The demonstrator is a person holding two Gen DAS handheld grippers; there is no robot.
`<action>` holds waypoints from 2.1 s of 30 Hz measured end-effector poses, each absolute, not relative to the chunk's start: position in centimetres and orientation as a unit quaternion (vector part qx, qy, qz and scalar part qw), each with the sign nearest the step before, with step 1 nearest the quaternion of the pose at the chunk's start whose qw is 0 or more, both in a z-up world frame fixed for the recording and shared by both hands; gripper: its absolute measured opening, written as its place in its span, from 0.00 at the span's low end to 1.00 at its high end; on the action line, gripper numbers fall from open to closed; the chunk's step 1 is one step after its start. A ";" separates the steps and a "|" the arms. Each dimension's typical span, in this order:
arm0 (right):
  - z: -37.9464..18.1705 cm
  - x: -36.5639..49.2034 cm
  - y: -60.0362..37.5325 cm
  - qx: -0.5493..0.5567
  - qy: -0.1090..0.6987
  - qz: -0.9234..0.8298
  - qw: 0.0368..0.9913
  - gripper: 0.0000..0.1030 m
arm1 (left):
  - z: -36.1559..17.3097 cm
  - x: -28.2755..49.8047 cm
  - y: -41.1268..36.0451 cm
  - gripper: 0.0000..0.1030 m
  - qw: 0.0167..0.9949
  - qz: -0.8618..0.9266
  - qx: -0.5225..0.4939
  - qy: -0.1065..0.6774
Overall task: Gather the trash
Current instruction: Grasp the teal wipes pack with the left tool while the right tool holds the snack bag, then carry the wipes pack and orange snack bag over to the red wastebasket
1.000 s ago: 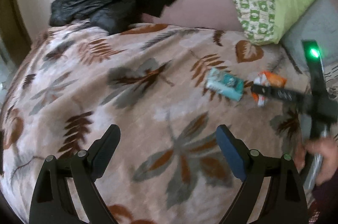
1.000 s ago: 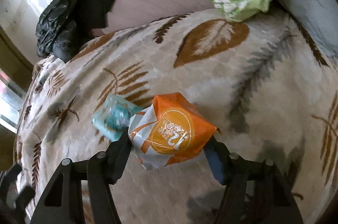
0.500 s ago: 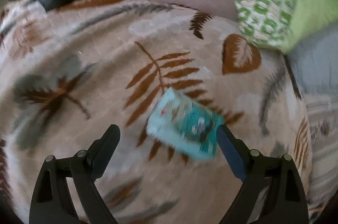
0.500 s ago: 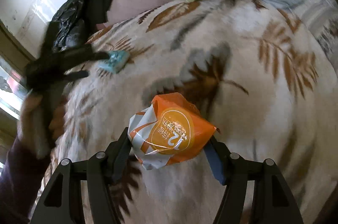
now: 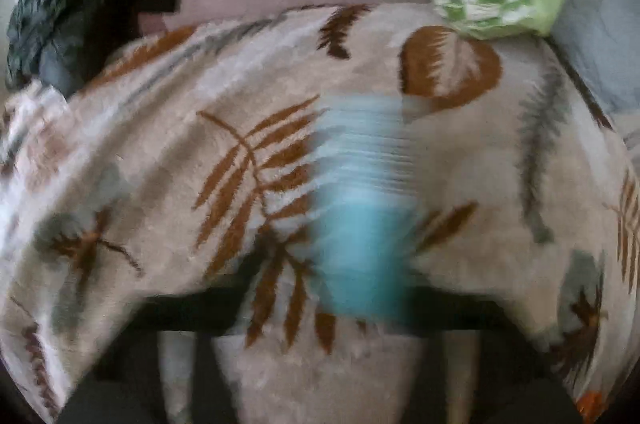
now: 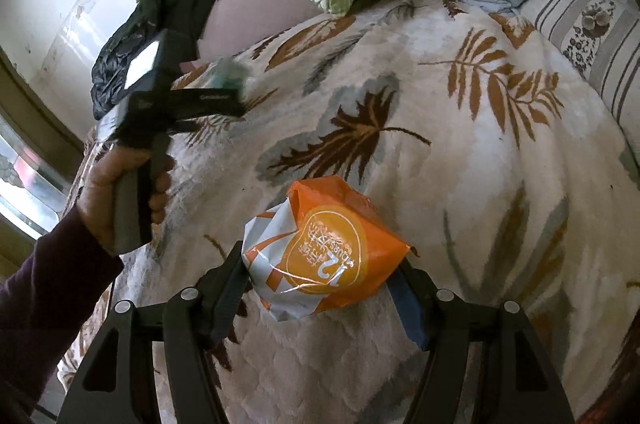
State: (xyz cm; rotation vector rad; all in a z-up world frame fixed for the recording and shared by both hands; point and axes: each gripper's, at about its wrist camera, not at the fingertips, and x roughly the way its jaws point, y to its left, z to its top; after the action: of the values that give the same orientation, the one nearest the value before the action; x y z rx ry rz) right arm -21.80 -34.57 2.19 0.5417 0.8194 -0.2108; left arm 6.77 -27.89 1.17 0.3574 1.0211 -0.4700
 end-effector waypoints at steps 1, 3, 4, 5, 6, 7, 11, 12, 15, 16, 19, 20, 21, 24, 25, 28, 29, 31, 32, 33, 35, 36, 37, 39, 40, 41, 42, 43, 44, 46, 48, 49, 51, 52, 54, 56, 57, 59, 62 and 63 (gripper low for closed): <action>2.4 -22.0 -34.7 0.259 0.391 -0.102 0.877 0.69 | 1.6 6.3 -27.6 0.11 0.831 -0.218 0.183 0.477; 2.7 -22.4 -34.7 0.255 0.388 -0.105 0.879 0.69 | 2.1 5.3 -26.9 0.11 0.833 -0.228 0.195 0.465; 3.0 -22.7 -34.7 0.255 0.386 -0.106 0.880 0.69 | 2.4 4.8 -26.3 0.11 0.833 -0.229 0.202 0.461; 3.1 -23.0 -34.6 0.256 0.385 -0.106 0.880 0.69 | 2.5 4.4 -25.8 0.11 0.833 -0.232 0.203 0.459; 3.3 -23.2 -34.5 0.256 0.384 -0.107 0.881 0.69 | 2.7 3.9 -25.0 0.11 0.833 -0.234 0.201 0.460; 3.4 -23.5 -34.4 0.256 0.384 -0.108 0.881 0.69 | 3.1 3.3 -24.1 0.11 0.833 -0.234 0.197 0.460; 4.0 -24.5 -33.8 0.258 0.389 -0.103 0.878 0.69 | 4.9 0.6 -20.1 0.11 0.838 -0.231 0.182 0.459; 4.1 -24.8 -33.6 0.259 0.389 -0.100 0.878 0.69 | 5.5 -0.2 -19.0 0.11 0.840 -0.229 0.178 0.458; 4.3 -25.6 -33.0 0.258 0.390 -0.093 0.879 0.69 | 7.1 -2.7 -15.6 0.11 0.848 -0.216 0.172 0.453; 4.4 -25.9 -32.8 0.255 0.389 -0.091 0.880 0.69 | 7.7 -3.7 -14.5 0.11 0.851 -0.210 0.169 0.451; 5.1 -26.7 -32.0 0.259 0.384 -0.088 0.882 0.69 | 9.3 -6.0 -11.7 0.11 0.857 -0.207 0.144 0.450; 5.4 -27.0 -31.7 0.259 0.381 -0.087 0.883 0.69 | 9.7 -6.7 -11.1 0.11 0.859 -0.207 0.137 0.448; 5.9 -27.4 -31.3 0.257 0.377 -0.085 0.886 0.69 | 10.4 -7.6 -10.2 0.11 0.862 -0.207 0.127 0.444; 7.2 -28.4 -30.0 0.249 0.367 -0.079 0.893 0.69 | 11.8 -9.7 -8.5 0.11 0.868 -0.208 0.102 0.439; 7.7 -28.8 -29.5 0.245 0.363 -0.077 0.895 0.69 | 12.4 -10.6 -7.8 0.11 0.871 -0.207 0.093 0.435; 8.7 -30.3 -27.7 0.241 0.356 -0.068 0.900 0.69 | 13.5 -12.5 -6.4 0.11 0.876 -0.204 0.057 0.434; 8.9 -30.6 -27.3 0.241 0.355 -0.066 0.901 0.69 | 13.7 -13.1 -5.9 0.11 0.878 -0.198 0.045 0.433; 8.9 -31.1 -26.3 0.247 0.360 -0.060 0.898 0.69 | 13.7 -14.3 -5.4 0.11 0.883 -0.182 0.030 0.431; 9.0 -31.3 -26.0 0.250 0.362 -0.057 0.896 0.69 | 13.7 -15.0 -5.3 0.11 0.883 -0.182 0.032 0.431; 9.0 -31.5 -25.6 0.249 0.365 -0.054 0.896 0.69 | 13.7 -15.6 -5.4 0.11 0.884 -0.183 0.038 0.429; 9.3 -32.0 -25.0 0.237 0.366 -0.055 0.898 0.69 | 13.7 -17.3 -5.4 0.11 0.891 -0.175 0.060 0.414; 9.5 -32.4 -24.6 0.229 0.365 -0.060 0.900 0.69 | 13.7 -18.0 -5.4 0.11 0.894 -0.175 0.066 0.407; 9.6 -32.6 -24.4 0.226 0.366 -0.063 0.901 0.69 | 13.6 -18.8 -5.3 0.11 0.895 -0.181 0.071 0.402; 9.5 -33.4 -24.1 0.225 0.366 -0.073 0.900 0.69 | 13.1 -19.7 -5.5 0.11 0.894 -0.191 0.076 0.399; 9.4 -33.7 -24.1 0.225 0.366 -0.079 0.899 0.69 | 12.7 -20.1 -5.7 0.11 0.889 -0.198 0.078 0.406; 9.3 -34.2 -24.1 0.226 0.367 -0.088 0.898 0.69 | 12.4 -20.3 -5.9 0.11 0.884 -0.207 0.076 0.413; 9.2 -34.6 -24.2 0.229 0.368 -0.096 0.896 0.69 | 12.2 -20.4 -6.0 0.11 0.879 -0.216 0.071 0.419; 9.2 -34.9 -24.3 0.233 0.369 -0.102 0.894 0.69 | 12.1 -20.7 -6.2 0.11 0.876 -0.223 0.067 0.422; 9.1 -35.3 -24.4 0.235 0.370 -0.109 0.892 0.69 | 12.2 -21.0 -6.4 0.11 0.875 -0.228 0.067 0.421; 9.1 -35.9 -24.6 0.232 0.373 -0.123 0.890 0.69 | 12.4 -21.8 -6.7 0.11 0.878 -0.235 0.072 0.411; 9.0 -36.5 -24.9 0.230 0.379 -0.136 0.886 0.69 | 12.6 -22.6 -6.9 0.11 0.878 -0.242 0.076 0.406; 9.0 -36.7 -25.0 0.229 0.380 -0.140 0.885 0.69 | 12.6 -23.1 -7.0 0.11 0.876 -0.248 0.079 0.405; 9.1 -37.1 -25.2 0.230 0.380 -0.150 0.883 0.69 | 12.5 -23.9 -7.4 0.11 0.871 -0.261 0.083 0.408; 9.2 -37.4 -25.3 0.232 0.378 -0.154 0.883 0.69 | 12.5 -24.3 -7.7 0.11 0.868 -0.268 0.085 0.410; 9.5 -38.0 -25.4 0.237 0.372 -0.160 0.883 0.69 | 12.5 -25.0 -8.2 0.11 0.863 -0.281 0.090 0.410; 9.7 -38.5 -25.5 0.239 0.367 -0.166 0.884 0.69 | 12.4 -25.7 -8.7 0.11 0.859 -0.293 0.095 0.409; 9.7 -38.7 -25.6 0.239 0.366 -0.169 0.883 0.69 | 12.4 -26.0 -9.0 0.11 0.858 -0.296 0.099 0.408; 9.7 -39.1 -25.8 0.237 0.365 -0.176 0.883 0.69 | 12.4 -26.6 -9.4 0.11 0.856 -0.301 0.106 0.406; 9.7 -39.6 -26.0 0.237 0.362 -0.183 0.883 0.69 | 12.5 -27.0 -9.9 0.11 0.856 -0.302 0.116 0.402; 9.8 -39.7 -26.0 0.237 0.360 -0.184 0.883 0.69 | 12.5 -27.1 -10.0 0.11 0.857 -0.301 0.117 0.401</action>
State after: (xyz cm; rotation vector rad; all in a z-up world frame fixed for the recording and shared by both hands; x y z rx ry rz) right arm -39.70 -26.03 9.79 0.4932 0.7494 -0.3837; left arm -27.07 -9.98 12.55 0.2463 0.8417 -0.6332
